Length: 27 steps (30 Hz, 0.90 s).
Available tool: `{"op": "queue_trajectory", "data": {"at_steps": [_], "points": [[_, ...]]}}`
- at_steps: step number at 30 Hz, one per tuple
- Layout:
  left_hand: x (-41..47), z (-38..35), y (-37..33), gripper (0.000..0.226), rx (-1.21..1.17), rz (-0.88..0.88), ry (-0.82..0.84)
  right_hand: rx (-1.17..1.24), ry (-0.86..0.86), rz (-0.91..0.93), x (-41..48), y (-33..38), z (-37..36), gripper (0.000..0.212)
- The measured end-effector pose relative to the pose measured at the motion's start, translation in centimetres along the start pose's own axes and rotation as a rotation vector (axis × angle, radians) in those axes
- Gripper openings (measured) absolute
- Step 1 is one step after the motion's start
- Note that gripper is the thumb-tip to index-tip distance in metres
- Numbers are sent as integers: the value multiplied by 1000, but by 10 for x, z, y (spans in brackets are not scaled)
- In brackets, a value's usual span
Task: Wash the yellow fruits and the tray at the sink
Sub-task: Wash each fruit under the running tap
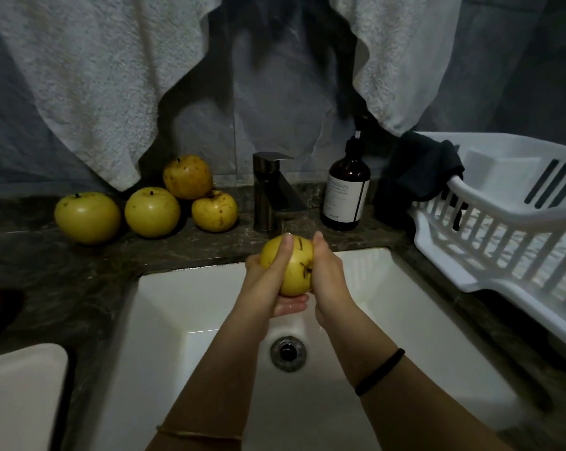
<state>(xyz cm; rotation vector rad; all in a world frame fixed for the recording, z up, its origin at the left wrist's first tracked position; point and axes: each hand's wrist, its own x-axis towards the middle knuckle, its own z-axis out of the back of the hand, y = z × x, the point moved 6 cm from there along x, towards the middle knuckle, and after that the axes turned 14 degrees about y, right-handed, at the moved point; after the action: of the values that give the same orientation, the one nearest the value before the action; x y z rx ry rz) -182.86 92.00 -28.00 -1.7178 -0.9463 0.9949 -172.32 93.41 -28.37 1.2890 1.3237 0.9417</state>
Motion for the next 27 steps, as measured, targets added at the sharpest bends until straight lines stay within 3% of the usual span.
{"op": "queue_trajectory", "data": {"at_steps": [4,9,14,20,24,27], "points": [[3,4,0,67,-26,-42,-18,-100,33,42,-1,6,-6,50],[9,10,3,68,-103,-39,19,-109,101,120,-5,8,-10,41],[10,15,2,57,-335,-27,30,-50,212,149,-7,10,-16,37],[10,18,4,50,-464,-2,-12,-23,347,118,-5,8,-23,34],[12,18,3,53,-479,-27,-6,-40,354,104,-4,5,-26,53],[14,16,5,50,-508,-20,7,-113,297,113,-3,6,-24,40]]}}
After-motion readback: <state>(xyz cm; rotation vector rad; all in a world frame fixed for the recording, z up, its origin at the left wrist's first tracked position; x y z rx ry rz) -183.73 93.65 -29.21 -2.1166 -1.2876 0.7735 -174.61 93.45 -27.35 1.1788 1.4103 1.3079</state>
